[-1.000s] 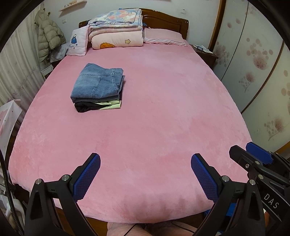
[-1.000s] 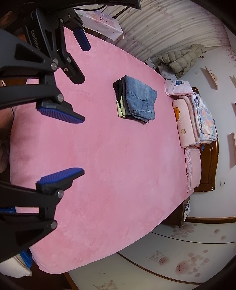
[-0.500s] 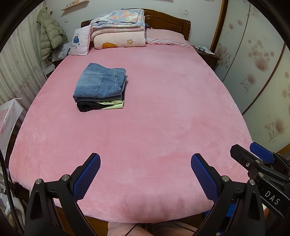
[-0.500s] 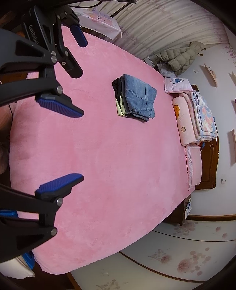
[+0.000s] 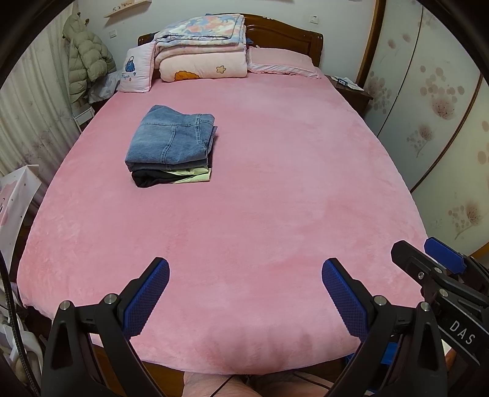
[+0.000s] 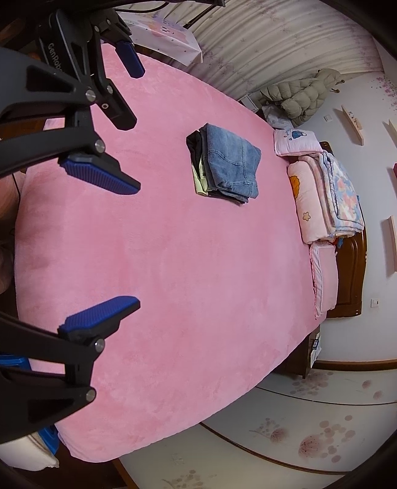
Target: Fold large clothes
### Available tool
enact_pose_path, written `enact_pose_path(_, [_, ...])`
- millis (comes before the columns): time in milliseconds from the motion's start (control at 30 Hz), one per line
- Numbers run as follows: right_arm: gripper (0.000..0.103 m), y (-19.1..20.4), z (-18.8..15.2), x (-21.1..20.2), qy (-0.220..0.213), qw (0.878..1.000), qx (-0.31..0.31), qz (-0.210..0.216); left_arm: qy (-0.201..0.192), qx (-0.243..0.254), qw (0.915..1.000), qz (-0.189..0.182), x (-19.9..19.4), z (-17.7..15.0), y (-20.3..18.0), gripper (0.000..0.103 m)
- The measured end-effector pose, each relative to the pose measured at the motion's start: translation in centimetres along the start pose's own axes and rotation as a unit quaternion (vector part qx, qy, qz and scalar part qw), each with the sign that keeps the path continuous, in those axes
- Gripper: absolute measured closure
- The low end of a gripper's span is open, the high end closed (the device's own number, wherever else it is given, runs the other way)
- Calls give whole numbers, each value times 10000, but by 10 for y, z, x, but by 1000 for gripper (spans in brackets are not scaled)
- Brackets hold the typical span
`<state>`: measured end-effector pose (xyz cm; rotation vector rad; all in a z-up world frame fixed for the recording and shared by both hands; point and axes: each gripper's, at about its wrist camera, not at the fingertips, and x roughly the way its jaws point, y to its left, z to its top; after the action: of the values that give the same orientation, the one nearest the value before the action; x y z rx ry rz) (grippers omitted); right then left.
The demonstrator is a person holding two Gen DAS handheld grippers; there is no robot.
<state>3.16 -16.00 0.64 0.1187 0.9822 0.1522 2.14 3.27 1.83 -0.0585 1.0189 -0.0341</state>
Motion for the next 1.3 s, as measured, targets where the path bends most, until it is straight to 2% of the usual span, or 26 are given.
enact_pose_path(433, [34,-1,7,-3,30,10000,-11,34,4,-15,9999,119,-1,-3,1,3])
enact_pose_path(1300, [33,1,2,1,40,10000,-39,10,137,3,9999,92,0,1,6,3])
